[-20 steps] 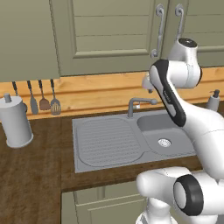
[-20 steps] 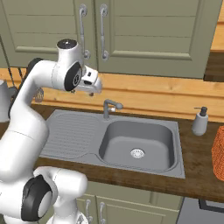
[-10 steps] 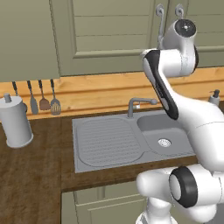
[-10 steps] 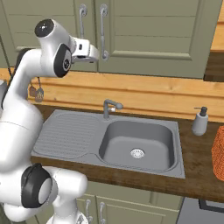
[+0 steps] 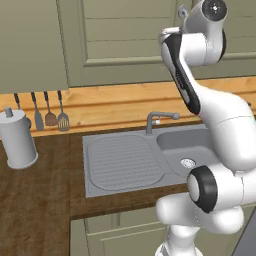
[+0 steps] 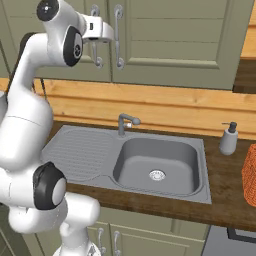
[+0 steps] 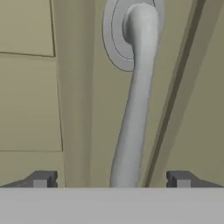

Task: Open the cabinet, pick up the bread from the cabinet and place it in the basket. Then move the basket to the dining counter.

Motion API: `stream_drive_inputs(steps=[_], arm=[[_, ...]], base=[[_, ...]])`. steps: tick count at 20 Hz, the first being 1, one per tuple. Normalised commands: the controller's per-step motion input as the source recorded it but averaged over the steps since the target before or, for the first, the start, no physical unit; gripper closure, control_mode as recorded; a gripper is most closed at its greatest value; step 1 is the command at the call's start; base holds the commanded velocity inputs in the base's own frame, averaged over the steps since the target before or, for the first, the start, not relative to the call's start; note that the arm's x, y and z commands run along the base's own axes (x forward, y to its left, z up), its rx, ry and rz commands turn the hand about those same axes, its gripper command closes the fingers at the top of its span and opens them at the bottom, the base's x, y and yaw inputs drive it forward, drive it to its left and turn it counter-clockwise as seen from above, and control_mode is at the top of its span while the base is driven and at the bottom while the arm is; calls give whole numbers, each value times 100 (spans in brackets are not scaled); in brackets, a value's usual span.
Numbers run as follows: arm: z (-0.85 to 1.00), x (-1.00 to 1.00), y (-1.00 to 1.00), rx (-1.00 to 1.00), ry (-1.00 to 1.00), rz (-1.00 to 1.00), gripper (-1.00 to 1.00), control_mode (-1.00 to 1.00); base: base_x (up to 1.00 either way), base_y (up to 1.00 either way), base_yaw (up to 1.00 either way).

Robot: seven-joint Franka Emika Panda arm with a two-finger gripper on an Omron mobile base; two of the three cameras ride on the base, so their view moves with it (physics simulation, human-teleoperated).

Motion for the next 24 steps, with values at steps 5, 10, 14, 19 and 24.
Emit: stream_drive_inputs(steps=[5,10,14,19,24], arm=[[14,32,-5,18,-1,0,-100,-100],[-17,58,-13,7,0,0,-100,-100],[-38,58,-6,6,-8,2,-100,-100],[-29,26,-3,2,-19,6,-100,-100],[-32,26,-3,1,-14,4,100,-100]], base=[[0,0,0],[0,0,0],[0,0,0],[0,0,0],[0,0,0]])
